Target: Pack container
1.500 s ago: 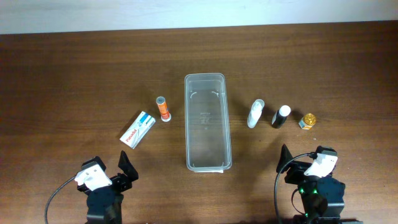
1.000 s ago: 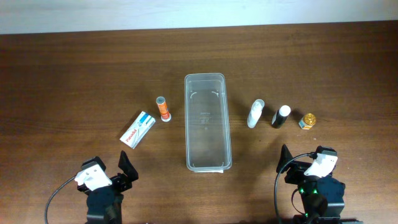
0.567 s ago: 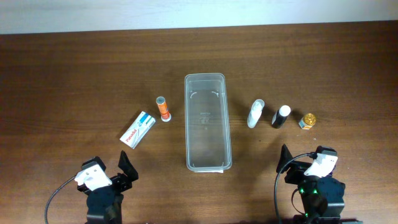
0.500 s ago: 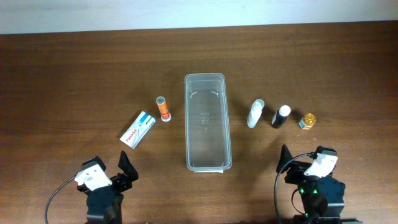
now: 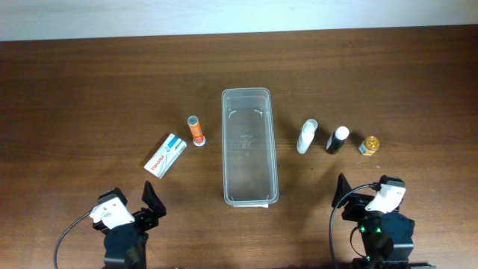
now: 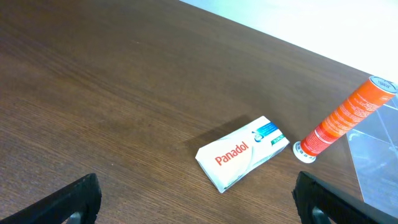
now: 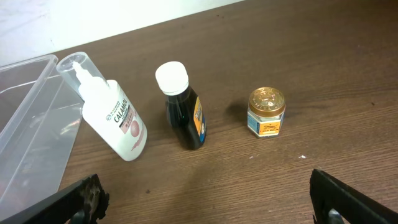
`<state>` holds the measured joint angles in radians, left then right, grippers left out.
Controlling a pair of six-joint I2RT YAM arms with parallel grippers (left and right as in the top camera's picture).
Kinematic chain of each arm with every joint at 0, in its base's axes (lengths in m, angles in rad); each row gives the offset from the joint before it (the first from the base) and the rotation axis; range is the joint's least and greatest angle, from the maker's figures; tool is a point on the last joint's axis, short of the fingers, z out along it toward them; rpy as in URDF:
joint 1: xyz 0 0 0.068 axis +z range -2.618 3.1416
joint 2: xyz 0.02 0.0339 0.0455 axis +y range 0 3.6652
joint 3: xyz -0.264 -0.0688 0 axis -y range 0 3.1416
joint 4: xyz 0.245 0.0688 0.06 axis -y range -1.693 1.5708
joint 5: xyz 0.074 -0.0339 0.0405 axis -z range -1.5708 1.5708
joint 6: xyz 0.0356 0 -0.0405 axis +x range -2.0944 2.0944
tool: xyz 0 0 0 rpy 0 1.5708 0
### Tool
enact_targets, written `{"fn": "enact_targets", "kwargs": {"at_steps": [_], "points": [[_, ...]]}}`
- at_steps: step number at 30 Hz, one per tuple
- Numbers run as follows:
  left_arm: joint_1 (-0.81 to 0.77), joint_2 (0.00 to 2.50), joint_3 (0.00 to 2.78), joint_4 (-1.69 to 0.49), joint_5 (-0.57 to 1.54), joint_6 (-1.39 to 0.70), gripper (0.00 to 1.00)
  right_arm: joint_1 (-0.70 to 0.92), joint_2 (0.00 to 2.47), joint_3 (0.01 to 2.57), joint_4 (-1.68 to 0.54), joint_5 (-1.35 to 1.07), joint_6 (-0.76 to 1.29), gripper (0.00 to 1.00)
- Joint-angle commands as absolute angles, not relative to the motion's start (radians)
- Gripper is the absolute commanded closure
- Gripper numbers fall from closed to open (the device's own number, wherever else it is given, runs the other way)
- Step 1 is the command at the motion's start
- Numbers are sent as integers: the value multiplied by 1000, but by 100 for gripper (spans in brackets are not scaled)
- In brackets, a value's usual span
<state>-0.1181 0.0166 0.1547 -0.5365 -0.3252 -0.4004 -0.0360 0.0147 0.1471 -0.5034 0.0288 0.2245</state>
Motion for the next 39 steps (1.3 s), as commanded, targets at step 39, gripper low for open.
{"fn": "enact_targets", "kwargs": {"at_steps": [39], "points": [[-115,6,149,-534,-320,-391,0,-40,755,1002,-784,-225,203,1]]}}
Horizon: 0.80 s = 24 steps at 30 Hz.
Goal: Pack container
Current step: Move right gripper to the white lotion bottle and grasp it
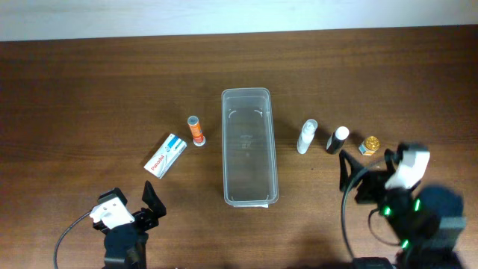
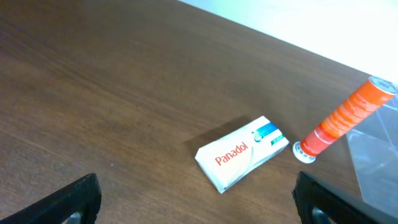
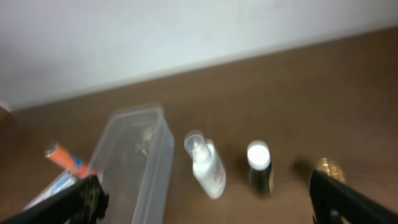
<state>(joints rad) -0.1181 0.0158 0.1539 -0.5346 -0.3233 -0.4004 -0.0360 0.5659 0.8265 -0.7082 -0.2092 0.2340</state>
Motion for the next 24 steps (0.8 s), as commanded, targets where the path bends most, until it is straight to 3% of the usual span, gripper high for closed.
{"fn": "enact_targets", "kwargs": {"at_steps": [1,5,10,24], "points": [[-115,6,149,-534,-320,-391,0,-40,830,1082,-843,-225,181,2],[-115,6,149,-534,-320,-391,1,-40,1095,1395,-1056,-231,159,2],[-115,6,149,-534,-320,-391,1,-38,1321,1603,-1119,-430,112,1],[-115,6,149,-534,-320,-391,0,162,1750,1638,-1147,-38,232,1]]}}
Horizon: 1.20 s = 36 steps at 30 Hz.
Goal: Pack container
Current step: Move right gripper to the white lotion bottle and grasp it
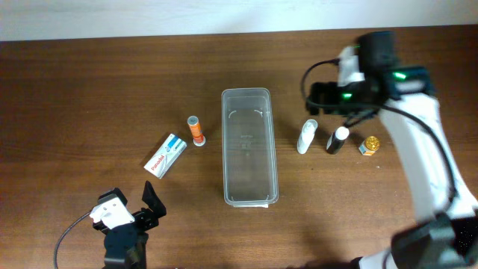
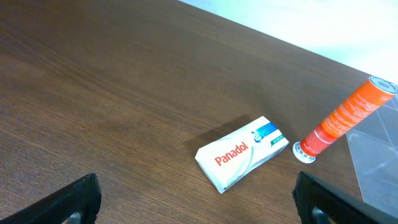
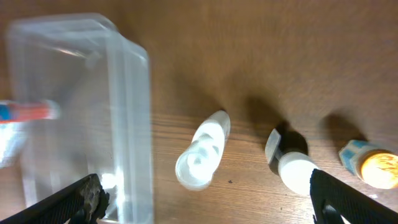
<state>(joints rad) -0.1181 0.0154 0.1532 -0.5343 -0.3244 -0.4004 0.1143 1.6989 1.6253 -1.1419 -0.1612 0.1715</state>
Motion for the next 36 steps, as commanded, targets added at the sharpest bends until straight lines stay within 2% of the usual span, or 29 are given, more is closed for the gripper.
{"fn": "enact_targets", "kwargs": {"at_steps": [1,9,12,17,24,26,29,30,36], "points": [[-115,6,149,-534,-320,-391,1,174,1768,1638,-1148,-27,248,1],[-115,6,149,-534,-320,-391,0,242,1854,1633,-1195,79,376,10],[-115,6,149,-534,-320,-391,1,244,1855,1626,-1198,90,381,20],[-115,6,149,-534,-320,-391,1,244,1855,1626,-1220,87,381,29],[-115,6,149,-534,-320,-391,1,244,1855,1626,-1201,87,345,30],[-115,6,149,-534,-320,-391,1,244,1855,1626,-1201,83,345,38],[-115,6,149,-534,-320,-391,1,244,1855,1626,-1198,52,345,59],[-115,6,149,-534,-320,-391,1,244,1855,1626,-1197,49,345,61],[-115,6,149,-534,-320,-391,1,244,1855,1626,-1198,47,341,61]]}}
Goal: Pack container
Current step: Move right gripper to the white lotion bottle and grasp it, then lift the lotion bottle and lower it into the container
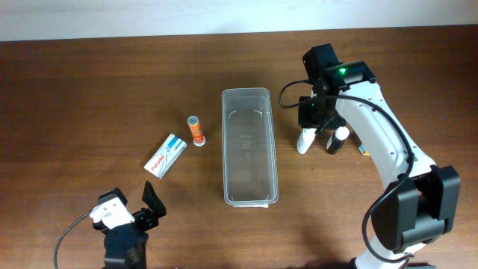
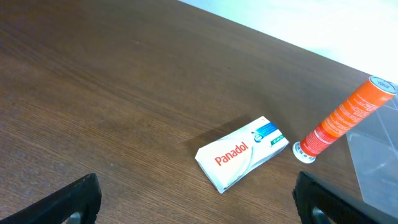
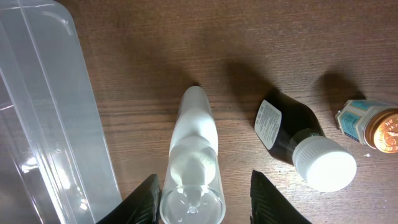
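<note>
The clear plastic container (image 1: 249, 146) lies empty in the middle of the table. My right gripper (image 3: 203, 204) is open and straddles the cap end of the white calamine bottle (image 3: 193, 160), which lies just right of the container; a gap shows beside the right finger. The dark bottle with a white cap (image 3: 298, 144) and the gold-lidded jar (image 3: 373, 126) lie further right. My left gripper (image 2: 196, 208) stands open at the front left, empty. Ahead of it lie the Panadol box (image 2: 241, 152) and the orange tube (image 2: 344, 117).
The right arm (image 1: 373, 127) reaches across the right side of the table and partly covers the gold-lidded jar in the overhead view. The container's corner (image 2: 378, 163) shows at the right edge of the left wrist view.
My right gripper has come down from above the bottles to the white calamine bottle, and its jaws now stand closer together on either side of it. The left arm has not moved.
Both grippers sat open at the table's front edge, all items lying beside the empty container. The right arm was then raised, then out over the three bottles at the right. Now its open jaws straddle the calamine bottle. No item has moved.
</note>
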`<state>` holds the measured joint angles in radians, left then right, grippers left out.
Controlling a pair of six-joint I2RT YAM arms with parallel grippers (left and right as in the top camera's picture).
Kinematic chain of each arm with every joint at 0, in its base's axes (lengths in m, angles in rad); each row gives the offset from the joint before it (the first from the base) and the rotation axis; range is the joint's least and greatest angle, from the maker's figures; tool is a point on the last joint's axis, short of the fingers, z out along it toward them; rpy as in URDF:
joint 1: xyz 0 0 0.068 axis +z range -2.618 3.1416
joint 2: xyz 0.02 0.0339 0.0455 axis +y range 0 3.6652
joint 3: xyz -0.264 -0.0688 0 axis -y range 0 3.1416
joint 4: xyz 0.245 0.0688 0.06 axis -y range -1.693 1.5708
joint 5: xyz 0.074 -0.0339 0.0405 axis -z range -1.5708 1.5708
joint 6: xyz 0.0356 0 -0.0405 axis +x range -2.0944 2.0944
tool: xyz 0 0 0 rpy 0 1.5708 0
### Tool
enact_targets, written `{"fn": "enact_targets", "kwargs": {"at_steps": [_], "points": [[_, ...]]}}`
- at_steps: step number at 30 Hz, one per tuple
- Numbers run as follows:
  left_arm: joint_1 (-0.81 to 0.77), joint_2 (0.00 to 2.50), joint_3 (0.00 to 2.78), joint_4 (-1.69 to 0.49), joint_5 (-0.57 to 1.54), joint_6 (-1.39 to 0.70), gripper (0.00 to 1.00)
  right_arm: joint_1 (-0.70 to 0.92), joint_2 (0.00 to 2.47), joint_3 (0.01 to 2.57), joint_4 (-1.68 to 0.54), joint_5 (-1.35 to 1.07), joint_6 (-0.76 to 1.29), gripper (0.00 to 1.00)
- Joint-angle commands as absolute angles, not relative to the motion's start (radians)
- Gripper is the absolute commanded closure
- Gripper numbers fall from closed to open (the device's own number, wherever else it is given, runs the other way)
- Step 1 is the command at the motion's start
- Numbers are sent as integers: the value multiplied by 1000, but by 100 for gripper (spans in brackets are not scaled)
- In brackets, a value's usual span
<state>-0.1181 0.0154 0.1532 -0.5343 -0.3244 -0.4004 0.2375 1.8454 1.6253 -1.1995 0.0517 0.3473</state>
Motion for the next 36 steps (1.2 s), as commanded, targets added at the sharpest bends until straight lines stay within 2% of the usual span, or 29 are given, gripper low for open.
{"fn": "enact_targets", "kwargs": {"at_steps": [1,4,21,31,36], "points": [[-115,6,149,-534,-320,-391,1,244,1855,1626,-1199,31,320,61],[-115,6,149,-534,-320,-391,1,244,1855,1626,-1202,-20,285,56],[-115,6,149,-534,-320,-391,1,242,1856,1540,-1139,-22,287,56],[-115,6,149,-534,-320,-391,0,242,1856,1526,-1084,-2,289,78],[-115,6,149,-534,-320,-391,0,242,1845,1547,-1100,12,285,84]]}}
